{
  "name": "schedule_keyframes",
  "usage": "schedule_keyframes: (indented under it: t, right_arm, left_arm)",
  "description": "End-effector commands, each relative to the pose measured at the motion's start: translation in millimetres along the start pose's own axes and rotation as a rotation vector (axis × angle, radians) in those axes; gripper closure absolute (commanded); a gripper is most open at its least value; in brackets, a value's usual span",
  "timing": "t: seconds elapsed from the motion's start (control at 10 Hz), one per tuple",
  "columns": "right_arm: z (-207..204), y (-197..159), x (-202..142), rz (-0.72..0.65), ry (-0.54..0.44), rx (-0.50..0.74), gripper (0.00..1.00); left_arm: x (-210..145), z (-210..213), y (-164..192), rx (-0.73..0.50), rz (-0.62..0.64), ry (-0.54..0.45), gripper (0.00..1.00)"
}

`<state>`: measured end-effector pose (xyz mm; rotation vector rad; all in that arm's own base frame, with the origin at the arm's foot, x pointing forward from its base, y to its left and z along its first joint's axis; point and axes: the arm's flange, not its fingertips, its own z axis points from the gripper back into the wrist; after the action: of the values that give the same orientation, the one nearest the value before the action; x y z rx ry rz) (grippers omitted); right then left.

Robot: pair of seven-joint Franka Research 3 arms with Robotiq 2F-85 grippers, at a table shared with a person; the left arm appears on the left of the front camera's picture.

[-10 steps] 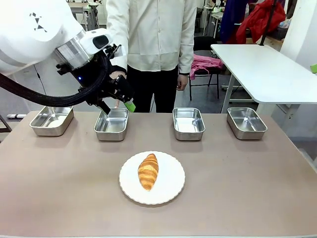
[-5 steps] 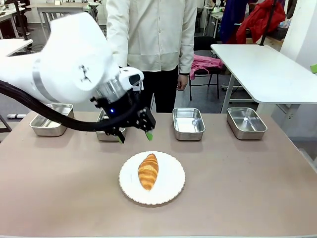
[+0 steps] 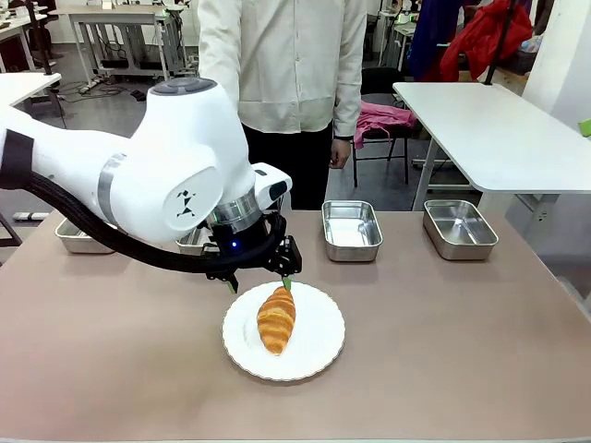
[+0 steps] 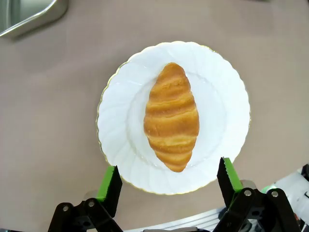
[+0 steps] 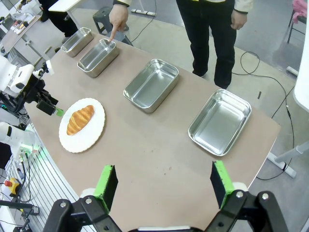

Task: Place the bread in the container.
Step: Place the Butter Roll into the Airtight Container indicated by the human.

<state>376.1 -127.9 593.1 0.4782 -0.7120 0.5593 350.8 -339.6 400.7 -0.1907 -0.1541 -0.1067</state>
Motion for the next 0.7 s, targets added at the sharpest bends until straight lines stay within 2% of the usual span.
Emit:
schedule_keyframes:
  t: [0.0, 0.3, 0.6]
  right_arm:
    - [0, -1, 1, 0.009, -0.024, 0.015, 0.0]
    - [0, -1, 1, 0.009, -0.024, 0.015, 0.0]
    - [0, -1, 1, 0.009, -0.024, 0.015, 0.0]
  left_arm:
    - [3, -11, -14, 0.029, -0.003, -0.011, 0.0]
    - [4, -32, -29, 0.043, -0.033, 0.016, 0.0]
    - [2, -52, -34, 0.062, -0.014, -0.006, 0.0]
